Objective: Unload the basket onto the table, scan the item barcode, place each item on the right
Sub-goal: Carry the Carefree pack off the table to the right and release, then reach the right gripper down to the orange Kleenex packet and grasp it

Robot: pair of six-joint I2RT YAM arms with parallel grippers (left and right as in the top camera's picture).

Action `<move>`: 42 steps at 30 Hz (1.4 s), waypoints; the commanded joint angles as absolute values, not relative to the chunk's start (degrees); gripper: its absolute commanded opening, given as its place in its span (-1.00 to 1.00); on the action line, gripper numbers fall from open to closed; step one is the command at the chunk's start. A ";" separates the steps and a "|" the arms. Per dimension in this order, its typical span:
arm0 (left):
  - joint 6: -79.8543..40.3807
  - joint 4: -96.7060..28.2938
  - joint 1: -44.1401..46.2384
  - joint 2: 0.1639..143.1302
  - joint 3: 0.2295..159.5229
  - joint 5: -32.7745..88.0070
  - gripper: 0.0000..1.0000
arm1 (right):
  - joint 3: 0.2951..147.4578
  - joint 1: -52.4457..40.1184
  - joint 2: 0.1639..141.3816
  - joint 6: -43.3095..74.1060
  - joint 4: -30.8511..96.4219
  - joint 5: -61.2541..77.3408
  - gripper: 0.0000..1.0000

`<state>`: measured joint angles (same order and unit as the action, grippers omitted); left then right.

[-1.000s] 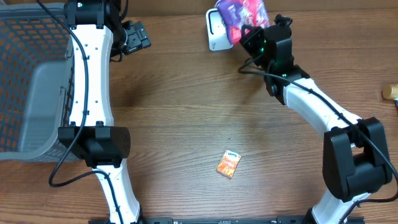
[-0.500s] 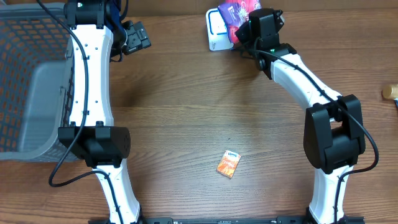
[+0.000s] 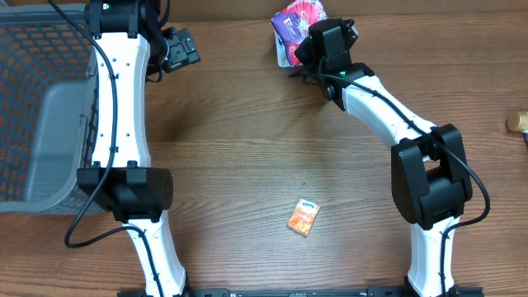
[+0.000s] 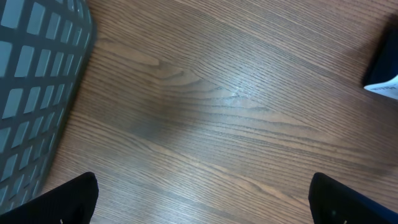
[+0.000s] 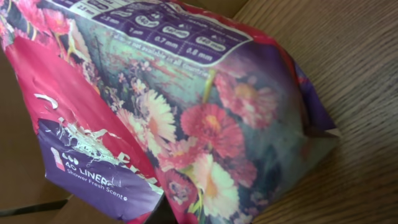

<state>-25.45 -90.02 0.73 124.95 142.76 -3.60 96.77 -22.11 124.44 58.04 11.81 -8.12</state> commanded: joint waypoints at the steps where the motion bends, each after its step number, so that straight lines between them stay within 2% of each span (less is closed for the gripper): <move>1: -24.82 -89.97 0.56 124.84 142.65 -3.14 0.99 | 100.99 -21.37 123.79 53.17 12.51 -9.67 -0.93; 6: -24.82 -89.97 0.56 124.84 142.65 -3.14 0.99 | 108.40 -17.39 119.24 52.31 25.52 -13.58 -0.93; 12: -24.84 -89.97 0.56 124.84 142.65 -3.14 0.99 | 111.09 1.30 112.95 52.47 46.61 -17.12 -0.93; 13: -24.82 -89.97 0.56 124.84 142.65 -3.14 0.99 | 111.07 8.73 112.95 52.45 53.47 -18.02 -0.93; 14: -24.82 -89.97 0.56 124.84 142.65 -3.14 1.00 | 111.04 11.57 113.10 52.40 55.83 -18.04 -0.93; 16: -24.82 -89.97 0.56 124.84 142.65 -3.14 0.99 | 111.02 18.06 113.56 51.70 59.94 -17.96 -0.93; 19: -24.84 -89.97 0.56 124.84 142.65 -3.14 0.99 | 111.00 28.32 114.69 41.06 61.39 -16.01 -0.93; 24: -24.84 -89.97 0.56 124.84 142.65 -3.14 0.99 | 110.96 38.28 116.01 35.70 62.13 -15.35 -0.88; 25: -24.82 -89.97 0.56 124.84 142.65 -3.14 1.00 | 110.96 39.00 116.07 35.70 62.13 -15.35 -0.82; 26: -24.84 -89.97 0.56 124.84 142.65 -3.14 1.00 | 110.96 40.34 116.09 35.73 62.08 -15.20 0.04; 27: -24.82 -89.97 0.56 124.84 142.65 -3.14 1.00 | 110.96 40.69 116.09 35.73 62.06 -15.05 0.75; 28: -24.84 -89.97 0.56 124.84 142.65 -3.14 1.00 | 110.96 41.15 116.09 35.73 61.95 -14.15 1.00; 31: -24.82 -89.97 0.56 124.84 142.65 -3.14 1.00 | 110.96 41.54 116.09 34.63 61.87 -7.03 1.00; 38: -24.84 -89.97 0.56 124.84 142.65 -3.14 1.00 | 110.96 38.54 116.09 22.06 64.16 24.47 1.00; 42: -24.82 -89.97 0.56 124.84 142.65 -3.14 1.00 | 110.96 31.92 116.09 11.77 74.52 36.29 1.00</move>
<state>-25.45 -90.02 0.73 124.95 142.76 -3.62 110.45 36.99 116.03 22.63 69.49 22.81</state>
